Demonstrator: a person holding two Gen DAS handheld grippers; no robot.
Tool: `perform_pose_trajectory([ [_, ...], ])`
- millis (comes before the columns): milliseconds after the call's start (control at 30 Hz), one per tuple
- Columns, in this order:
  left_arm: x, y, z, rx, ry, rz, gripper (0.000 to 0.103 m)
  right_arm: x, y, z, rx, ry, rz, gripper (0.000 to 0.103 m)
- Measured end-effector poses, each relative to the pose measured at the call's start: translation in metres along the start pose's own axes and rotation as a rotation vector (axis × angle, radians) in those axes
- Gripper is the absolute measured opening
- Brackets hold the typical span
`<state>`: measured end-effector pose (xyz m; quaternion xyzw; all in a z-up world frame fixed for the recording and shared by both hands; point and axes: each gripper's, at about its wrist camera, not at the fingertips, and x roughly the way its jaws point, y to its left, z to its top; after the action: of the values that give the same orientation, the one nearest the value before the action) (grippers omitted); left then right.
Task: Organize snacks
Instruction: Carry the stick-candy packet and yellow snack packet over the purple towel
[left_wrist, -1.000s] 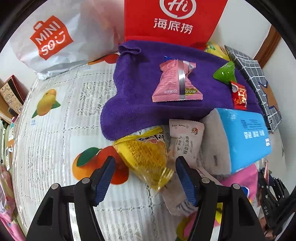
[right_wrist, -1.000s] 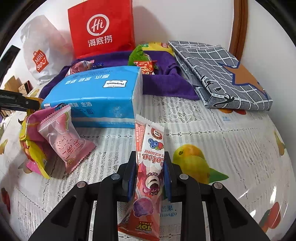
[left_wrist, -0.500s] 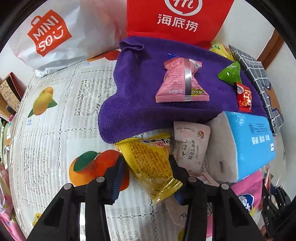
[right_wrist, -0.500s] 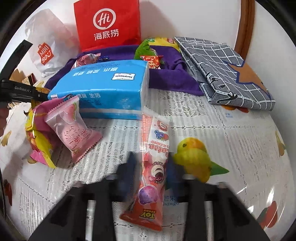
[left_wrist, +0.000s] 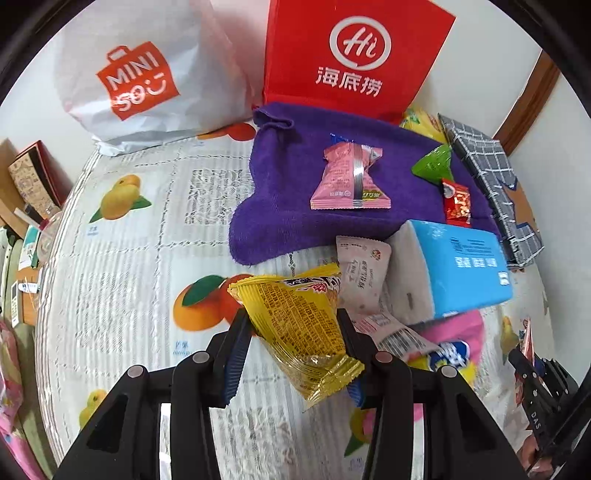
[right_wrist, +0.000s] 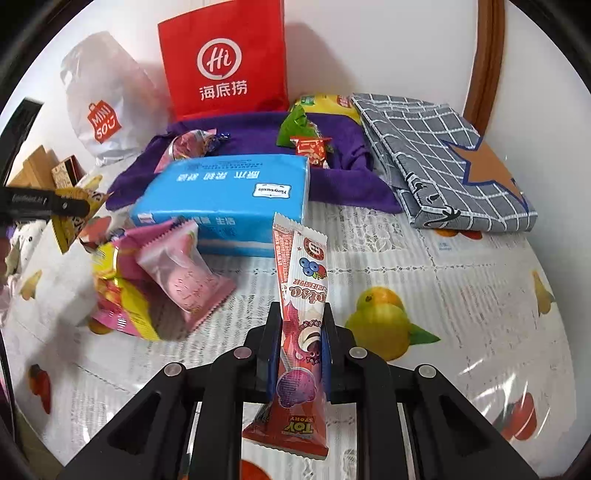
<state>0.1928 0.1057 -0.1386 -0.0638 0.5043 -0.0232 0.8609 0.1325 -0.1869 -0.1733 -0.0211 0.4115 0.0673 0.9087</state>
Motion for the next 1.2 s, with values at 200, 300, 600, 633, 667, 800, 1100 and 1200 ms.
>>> perform_pose_trajectory([
  [200, -0.025, -0.01, -0.01, 0.005, -0.033, -0.019, 0.042, -0.024, 0.004, 0.01, 0.003, -0.046, -0.001, 0.018],
  [300, -0.037, -0.018, -0.014, 0.013, -0.049, -0.032, 0.043, -0.038, 0.01, 0.016, -0.006, -0.073, 0.009, 0.018],
  [600, -0.062, -0.049, -0.026, 0.049, -0.079, -0.071, 0.042, -0.068, 0.017, 0.045, -0.019, -0.12, 0.012, 0.018],
  [633, -0.064, -0.055, -0.027, 0.061, -0.083, -0.077, 0.042, -0.07, 0.017, 0.05, -0.02, -0.125, 0.009, 0.018],
  [667, -0.066, -0.06, -0.027, 0.07, -0.086, -0.081, 0.042, -0.072, 0.017, 0.053, -0.019, -0.128, 0.004, 0.018],
  [800, -0.072, -0.08, -0.025, 0.102, -0.101, -0.101, 0.043, -0.073, 0.011, 0.065, 0.003, -0.132, 0.004, 0.018],
  [1100, -0.071, -0.104, -0.002, 0.148, -0.113, -0.126, 0.043, -0.067, -0.007, 0.083, 0.06, -0.132, 0.0, 0.018],
  [1200, -0.069, -0.109, 0.01, 0.16, -0.127, -0.123, 0.043, -0.063, -0.01, 0.094, 0.065, -0.137, 0.0, 0.018],
])
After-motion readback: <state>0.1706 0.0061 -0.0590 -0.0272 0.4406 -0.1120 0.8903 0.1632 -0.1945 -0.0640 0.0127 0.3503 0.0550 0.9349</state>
